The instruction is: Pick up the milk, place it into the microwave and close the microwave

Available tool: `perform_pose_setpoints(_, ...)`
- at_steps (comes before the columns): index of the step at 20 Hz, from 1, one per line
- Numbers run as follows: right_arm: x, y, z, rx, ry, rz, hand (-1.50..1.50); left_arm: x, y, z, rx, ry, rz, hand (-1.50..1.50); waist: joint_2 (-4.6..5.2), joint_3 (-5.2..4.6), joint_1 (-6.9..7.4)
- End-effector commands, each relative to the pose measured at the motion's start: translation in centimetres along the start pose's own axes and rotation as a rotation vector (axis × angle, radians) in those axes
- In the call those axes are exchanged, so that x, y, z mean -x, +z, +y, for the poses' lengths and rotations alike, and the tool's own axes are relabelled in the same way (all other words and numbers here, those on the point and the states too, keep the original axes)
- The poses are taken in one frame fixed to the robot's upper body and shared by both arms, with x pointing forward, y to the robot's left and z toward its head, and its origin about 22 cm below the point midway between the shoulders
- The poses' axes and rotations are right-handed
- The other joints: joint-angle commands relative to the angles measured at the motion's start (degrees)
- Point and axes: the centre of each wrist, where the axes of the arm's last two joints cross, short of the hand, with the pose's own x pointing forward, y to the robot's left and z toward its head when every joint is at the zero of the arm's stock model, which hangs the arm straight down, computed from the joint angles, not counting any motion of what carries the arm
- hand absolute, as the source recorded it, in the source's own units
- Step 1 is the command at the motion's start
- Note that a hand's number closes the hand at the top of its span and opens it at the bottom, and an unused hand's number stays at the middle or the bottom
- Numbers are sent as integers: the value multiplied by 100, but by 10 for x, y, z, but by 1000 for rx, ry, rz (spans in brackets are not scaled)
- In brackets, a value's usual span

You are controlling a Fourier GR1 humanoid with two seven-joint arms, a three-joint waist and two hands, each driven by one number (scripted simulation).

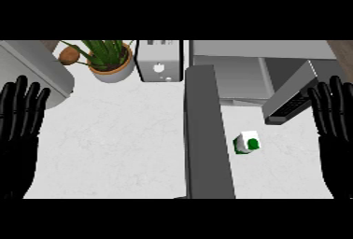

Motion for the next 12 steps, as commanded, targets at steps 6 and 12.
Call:
perform_pose_setpoints(6, -21, 33, 16, 25, 75, 9, -150, 21, -5, -7, 31, 65, 14, -150, 30, 86, -171)
perform_pose_setpoints(12, 11, 42, 35, -16, 4, 144, -150, 34, 55, -13, -89, 303, 127, -150, 27, 85, -83)
